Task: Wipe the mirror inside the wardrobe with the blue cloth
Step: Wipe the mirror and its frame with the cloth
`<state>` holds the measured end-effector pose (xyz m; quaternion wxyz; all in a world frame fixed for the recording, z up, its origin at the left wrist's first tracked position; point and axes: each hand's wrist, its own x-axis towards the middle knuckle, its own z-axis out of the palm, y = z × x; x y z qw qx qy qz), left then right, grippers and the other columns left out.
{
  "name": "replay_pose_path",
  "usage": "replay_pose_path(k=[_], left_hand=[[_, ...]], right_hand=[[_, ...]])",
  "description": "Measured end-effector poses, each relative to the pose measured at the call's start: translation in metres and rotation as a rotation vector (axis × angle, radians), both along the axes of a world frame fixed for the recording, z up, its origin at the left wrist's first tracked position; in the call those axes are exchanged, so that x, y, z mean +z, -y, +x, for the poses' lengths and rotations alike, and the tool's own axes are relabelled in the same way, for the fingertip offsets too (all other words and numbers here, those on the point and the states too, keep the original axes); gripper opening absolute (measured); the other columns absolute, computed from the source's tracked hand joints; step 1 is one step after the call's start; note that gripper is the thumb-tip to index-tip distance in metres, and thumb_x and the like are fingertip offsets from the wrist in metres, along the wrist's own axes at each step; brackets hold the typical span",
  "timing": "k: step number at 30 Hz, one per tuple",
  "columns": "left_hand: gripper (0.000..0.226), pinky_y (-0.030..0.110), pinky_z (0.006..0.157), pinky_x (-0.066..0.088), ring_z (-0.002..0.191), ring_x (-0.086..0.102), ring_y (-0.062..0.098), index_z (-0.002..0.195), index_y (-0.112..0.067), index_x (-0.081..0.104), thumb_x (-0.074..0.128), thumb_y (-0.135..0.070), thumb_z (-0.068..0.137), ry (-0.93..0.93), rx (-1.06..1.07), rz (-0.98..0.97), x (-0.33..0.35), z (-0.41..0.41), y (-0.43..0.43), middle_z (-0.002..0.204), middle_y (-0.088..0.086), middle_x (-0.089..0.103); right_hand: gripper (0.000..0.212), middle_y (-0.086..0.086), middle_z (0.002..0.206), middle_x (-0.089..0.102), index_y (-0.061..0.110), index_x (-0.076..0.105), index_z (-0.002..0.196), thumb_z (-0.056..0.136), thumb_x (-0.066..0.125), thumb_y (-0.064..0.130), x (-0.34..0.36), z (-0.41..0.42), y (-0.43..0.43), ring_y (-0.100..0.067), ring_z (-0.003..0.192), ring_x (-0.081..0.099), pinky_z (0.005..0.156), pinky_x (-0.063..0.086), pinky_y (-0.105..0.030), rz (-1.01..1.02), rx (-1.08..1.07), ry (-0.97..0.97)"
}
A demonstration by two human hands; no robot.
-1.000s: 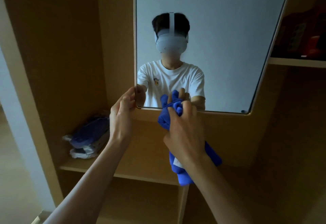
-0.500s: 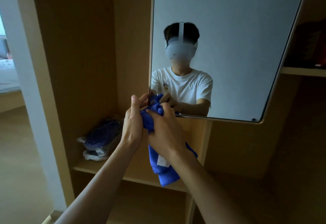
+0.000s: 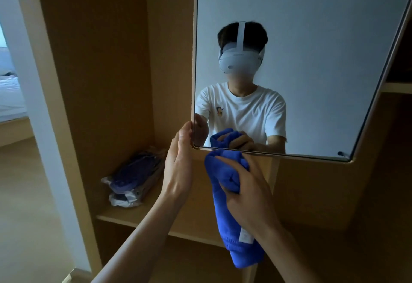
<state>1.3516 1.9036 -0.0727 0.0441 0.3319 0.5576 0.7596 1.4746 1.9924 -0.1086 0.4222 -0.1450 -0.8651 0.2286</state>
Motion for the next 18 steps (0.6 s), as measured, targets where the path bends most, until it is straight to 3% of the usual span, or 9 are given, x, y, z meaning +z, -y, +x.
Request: replay_pose_path(k=[3,5,7,9,11,13,16,18], left_hand=[[0.038,0.039,0.104,0.049,0.113,0.065,0.002,0.127,-0.033,0.066,0.038,-0.048,0.106,-0.021,0.045,-0.004,0.011,-0.012,-0.005,0.119,-0.013,0.072],[0.039,0.034,0.097,0.050,0.112,0.066,0.002,0.128,-0.033,0.064,0.039,-0.050,0.104,-0.015,0.024,0.006,0.025,-0.018,-0.007,0.119,-0.011,0.071],[0.040,0.035,0.098,0.050,0.113,0.067,0.005,0.128,-0.032,0.064,0.039,-0.050,0.102,0.008,0.011,0.012,0.046,-0.021,-0.008,0.120,-0.009,0.072],[0.040,0.039,0.103,0.050,0.115,0.066,0.007,0.128,-0.030,0.065,0.039,-0.049,0.103,0.023,0.002,0.010,0.075,-0.020,-0.011,0.120,-0.009,0.071],[0.039,0.043,0.105,0.049,0.116,0.065,0.008,0.128,-0.031,0.065,0.038,-0.048,0.104,0.041,-0.004,0.002,0.109,-0.019,-0.013,0.121,-0.009,0.071],[0.040,0.047,0.108,0.047,0.120,0.063,0.009,0.129,-0.032,0.064,0.037,-0.048,0.104,0.052,-0.006,-0.004,0.145,-0.018,-0.013,0.124,-0.009,0.069],[0.043,0.045,0.111,0.044,0.126,0.058,0.006,0.134,-0.036,0.060,0.036,-0.053,0.103,0.024,0.011,-0.034,0.201,-0.013,-0.008,0.130,-0.014,0.066],[0.047,0.042,0.112,0.043,0.129,0.053,0.001,0.140,-0.039,0.054,0.036,-0.056,0.100,-0.006,0.041,-0.071,0.239,-0.007,-0.003,0.136,-0.016,0.060]], right_hand=[[0.050,0.011,0.123,0.054,0.024,0.055,0.132,0.084,0.061,0.008,0.014,-0.004,0.003,0.001,0.112,0.055,0.097,0.039,-0.011,-0.116,0.098,-0.043],[0.054,0.012,0.127,0.055,0.025,0.054,0.136,0.086,0.061,0.007,0.028,-0.005,0.004,0.000,0.117,0.054,0.102,0.042,-0.019,-0.166,0.124,-0.002],[0.064,0.012,0.129,0.056,0.047,0.046,0.136,0.086,0.062,0.010,0.048,-0.004,0.007,0.001,0.117,0.055,0.101,0.045,-0.022,-0.217,0.141,0.051],[0.057,0.017,0.128,0.054,0.061,0.041,0.124,0.085,0.059,0.024,0.077,-0.007,0.011,0.007,0.114,0.054,0.098,0.043,-0.015,-0.231,0.147,0.078],[0.043,0.014,0.121,0.053,0.049,0.048,0.122,0.080,0.050,0.040,0.111,-0.009,0.012,0.009,0.107,0.052,0.097,0.044,-0.020,-0.261,0.144,0.081],[0.046,0.012,0.126,0.052,0.040,0.052,0.128,0.082,0.052,0.037,0.148,-0.008,0.012,0.007,0.112,0.051,0.101,0.045,-0.025,-0.225,0.131,0.096],[0.053,0.013,0.128,0.054,0.050,0.047,0.130,0.086,0.057,0.023,0.210,-0.002,0.011,-0.004,0.118,0.055,0.103,0.046,-0.030,-0.191,0.124,0.077],[0.062,0.014,0.117,0.058,0.071,0.038,0.121,0.085,0.059,0.025,0.252,0.004,0.011,-0.004,0.109,0.060,0.097,0.049,-0.025,-0.168,0.109,0.086]])
